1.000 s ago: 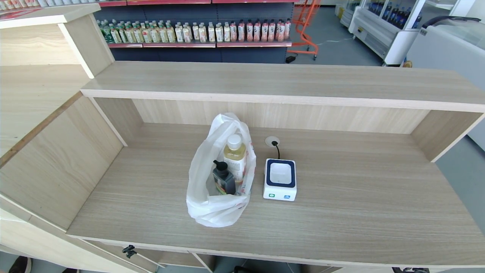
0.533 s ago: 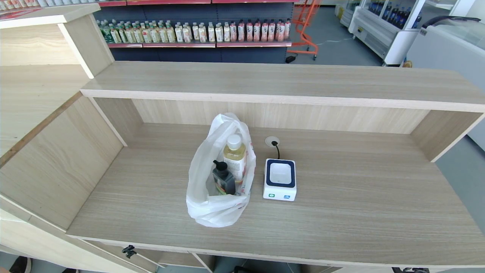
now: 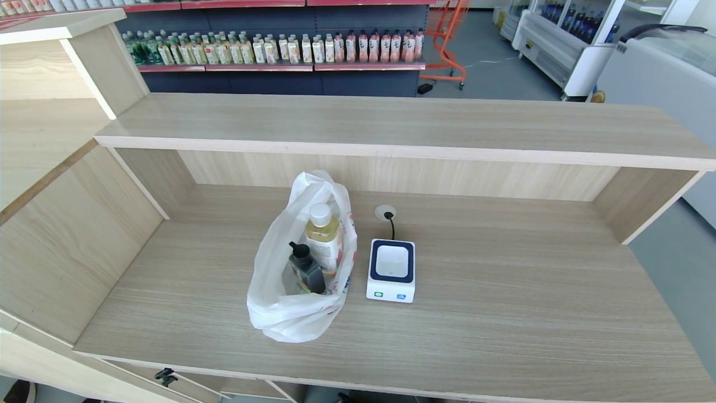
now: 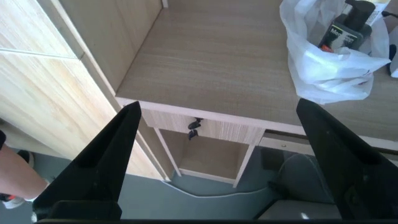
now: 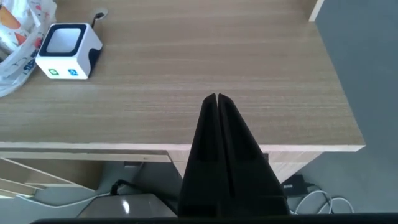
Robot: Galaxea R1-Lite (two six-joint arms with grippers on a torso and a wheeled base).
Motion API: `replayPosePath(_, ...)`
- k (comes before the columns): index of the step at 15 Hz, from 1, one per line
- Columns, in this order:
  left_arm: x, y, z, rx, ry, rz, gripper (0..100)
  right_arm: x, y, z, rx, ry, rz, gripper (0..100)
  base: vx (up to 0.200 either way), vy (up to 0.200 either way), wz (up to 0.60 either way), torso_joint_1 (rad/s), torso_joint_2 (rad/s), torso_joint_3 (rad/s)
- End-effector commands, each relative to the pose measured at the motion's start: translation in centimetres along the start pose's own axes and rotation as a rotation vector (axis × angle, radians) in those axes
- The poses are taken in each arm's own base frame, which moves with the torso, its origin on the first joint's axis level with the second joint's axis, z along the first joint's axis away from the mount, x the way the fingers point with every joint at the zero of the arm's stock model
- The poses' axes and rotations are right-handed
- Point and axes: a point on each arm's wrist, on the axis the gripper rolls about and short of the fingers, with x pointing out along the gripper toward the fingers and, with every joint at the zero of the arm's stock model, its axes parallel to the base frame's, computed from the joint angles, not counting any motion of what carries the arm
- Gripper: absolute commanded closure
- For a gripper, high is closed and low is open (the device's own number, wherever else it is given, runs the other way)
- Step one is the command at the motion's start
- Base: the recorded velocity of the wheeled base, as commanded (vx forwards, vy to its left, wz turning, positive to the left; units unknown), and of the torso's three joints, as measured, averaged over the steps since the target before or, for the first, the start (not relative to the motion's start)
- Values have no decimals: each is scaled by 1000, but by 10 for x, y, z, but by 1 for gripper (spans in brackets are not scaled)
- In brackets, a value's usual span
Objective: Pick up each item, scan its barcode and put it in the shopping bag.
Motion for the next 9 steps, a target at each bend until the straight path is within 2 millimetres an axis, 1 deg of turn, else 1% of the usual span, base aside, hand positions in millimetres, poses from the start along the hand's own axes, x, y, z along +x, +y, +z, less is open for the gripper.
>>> replayPosePath(1,0,0,0,-3,-1,0,0,0,0,0,0,4,0,100,0,0,0,0,0,0)
replayPosePath(9,0,0,0,-2,-1,0,0,0,0,0,1,4,0,100,0,0,0,0,0,0)
